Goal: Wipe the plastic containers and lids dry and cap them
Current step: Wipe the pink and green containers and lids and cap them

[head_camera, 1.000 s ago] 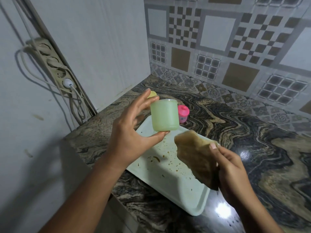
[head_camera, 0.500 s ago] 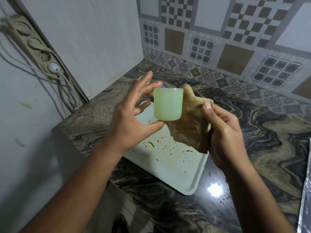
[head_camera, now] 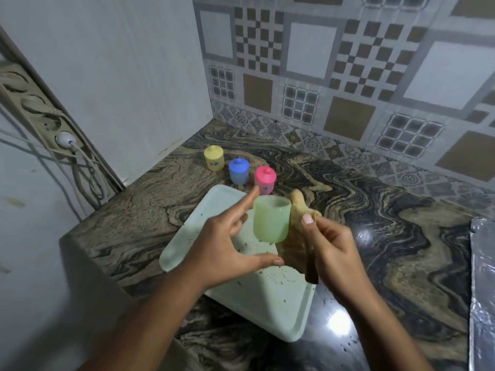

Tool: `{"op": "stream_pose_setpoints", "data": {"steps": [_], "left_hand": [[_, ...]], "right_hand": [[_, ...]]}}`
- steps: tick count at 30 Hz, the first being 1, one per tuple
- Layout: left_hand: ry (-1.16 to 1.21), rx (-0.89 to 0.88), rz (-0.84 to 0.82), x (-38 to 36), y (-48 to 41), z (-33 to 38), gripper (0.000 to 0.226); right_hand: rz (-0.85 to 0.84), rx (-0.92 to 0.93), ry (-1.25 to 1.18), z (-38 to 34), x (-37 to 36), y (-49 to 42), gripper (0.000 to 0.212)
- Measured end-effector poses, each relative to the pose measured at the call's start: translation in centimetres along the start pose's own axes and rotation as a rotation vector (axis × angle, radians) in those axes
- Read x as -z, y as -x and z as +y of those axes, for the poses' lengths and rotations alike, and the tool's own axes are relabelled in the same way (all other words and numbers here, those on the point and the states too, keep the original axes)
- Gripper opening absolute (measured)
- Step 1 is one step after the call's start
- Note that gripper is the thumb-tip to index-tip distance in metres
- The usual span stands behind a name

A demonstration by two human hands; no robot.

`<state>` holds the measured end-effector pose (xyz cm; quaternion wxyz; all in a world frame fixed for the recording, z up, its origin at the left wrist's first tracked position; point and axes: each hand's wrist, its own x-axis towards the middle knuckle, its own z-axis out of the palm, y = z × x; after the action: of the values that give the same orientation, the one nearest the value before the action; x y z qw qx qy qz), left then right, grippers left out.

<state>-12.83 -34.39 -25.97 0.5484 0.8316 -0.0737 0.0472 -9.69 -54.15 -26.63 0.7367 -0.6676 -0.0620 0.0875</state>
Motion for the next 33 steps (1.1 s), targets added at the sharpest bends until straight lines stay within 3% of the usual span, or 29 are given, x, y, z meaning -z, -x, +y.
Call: {"op": "stream_pose_setpoints", "data": {"steps": [3, 5, 14, 21, 27, 33], "left_hand": [[0.105, 0.027, -0.026, -1.5, -0.9, -0.8, 0.091], [0.122, 0.038, -0.021, -2.5, -2.1, -1.4, 0.084], [0.041, -0.016, -0.067, -7.3, -11.8, -5.8, 0.089], [-0.206, -0.008, -0.093, -10.1, -16.2, -11.6, 0.095], [-0.363, 0.046, -0.125, -10.1, -16.8, -14.0, 0.089], [-0.452, -0.001, -0.180, -10.0, -16.8, -14.3, 0.082]], "right_hand": [[0.012, 0.011, 0.107, 1.5, 1.2, -0.5, 0.074], [0.057, 0.014, 0.211, 2.6, 2.4, -1.6, 0.068], [0.218, 0.024, 0.471, 6.2, 7.2, -11.4, 0.049], [0.270, -0.052, 0.519, 10.9, 8.0, -16.8, 0.043], [0.219, -0.129, 0.542, 12.0, 7.5, -18.6, 0.045], [0.417, -0.259, 0.354, 12.7, 8.9, -18.5, 0.040]]}}
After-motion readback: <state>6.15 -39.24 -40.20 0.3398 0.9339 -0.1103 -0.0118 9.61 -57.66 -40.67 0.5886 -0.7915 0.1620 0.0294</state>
